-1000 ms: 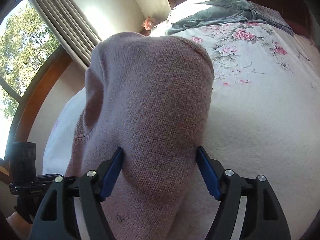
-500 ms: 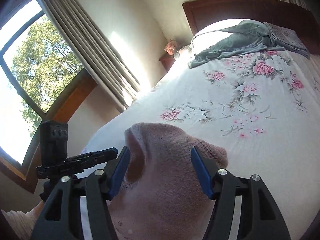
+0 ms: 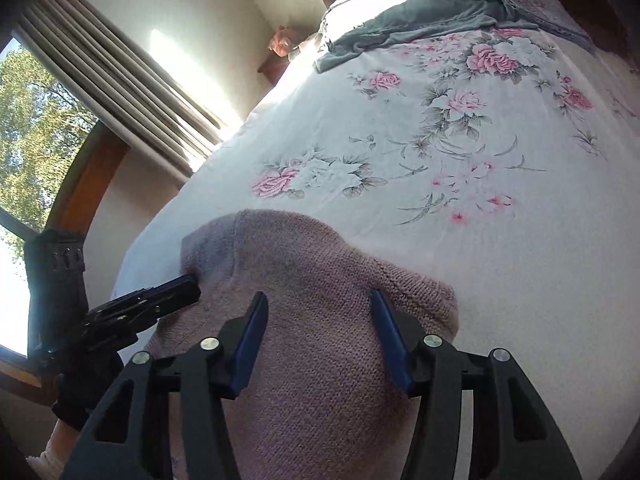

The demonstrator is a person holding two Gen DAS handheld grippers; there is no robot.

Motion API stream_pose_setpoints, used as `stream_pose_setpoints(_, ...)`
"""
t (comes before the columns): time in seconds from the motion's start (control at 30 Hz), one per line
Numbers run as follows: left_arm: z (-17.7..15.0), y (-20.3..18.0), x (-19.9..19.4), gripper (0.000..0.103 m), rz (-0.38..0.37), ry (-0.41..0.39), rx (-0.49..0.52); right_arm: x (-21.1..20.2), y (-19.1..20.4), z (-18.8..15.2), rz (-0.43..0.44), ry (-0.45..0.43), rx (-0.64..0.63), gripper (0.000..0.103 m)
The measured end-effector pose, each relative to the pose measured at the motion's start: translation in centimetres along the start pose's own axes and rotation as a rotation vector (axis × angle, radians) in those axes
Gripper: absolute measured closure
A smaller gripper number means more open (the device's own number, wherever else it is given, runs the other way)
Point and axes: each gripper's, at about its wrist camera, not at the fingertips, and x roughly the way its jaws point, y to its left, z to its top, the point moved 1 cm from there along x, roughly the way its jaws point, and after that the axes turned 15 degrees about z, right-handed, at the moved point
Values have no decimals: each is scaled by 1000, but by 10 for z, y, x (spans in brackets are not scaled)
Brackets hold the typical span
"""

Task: Fold small clothes

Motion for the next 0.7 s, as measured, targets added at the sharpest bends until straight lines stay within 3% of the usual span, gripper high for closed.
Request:
stream_pose_setpoints(0.17, -2, 13, 5, 81, -20, 29, -27, 5, -1, 0, -11, -1, -4, 49)
stream_pose_setpoints(0.3, -4, 27, -21, 81, -80, 24, -115, -24, 5, -2, 92, -73, 26, 49)
stream_pose_setpoints(0.37, -14, 31, -41, 62, -50, -18, -118, -44, 10, -9, 121, -113, 30, 42)
stream_pose_setpoints(0.47, -35, 36, -51, 58, -15, -19, -100, -65, 20, -28, 114, -142, -6, 39)
stream_pose_setpoints(0.63, -54, 48, -25, 58, -76, 65, -161, -69, 24, -59, 121, -143, 5, 38)
stream_pose_setpoints(0.7, -59, 58, -15, 70, -162, 92, -247, -65, 22, -67, 113, -138, 11, 38)
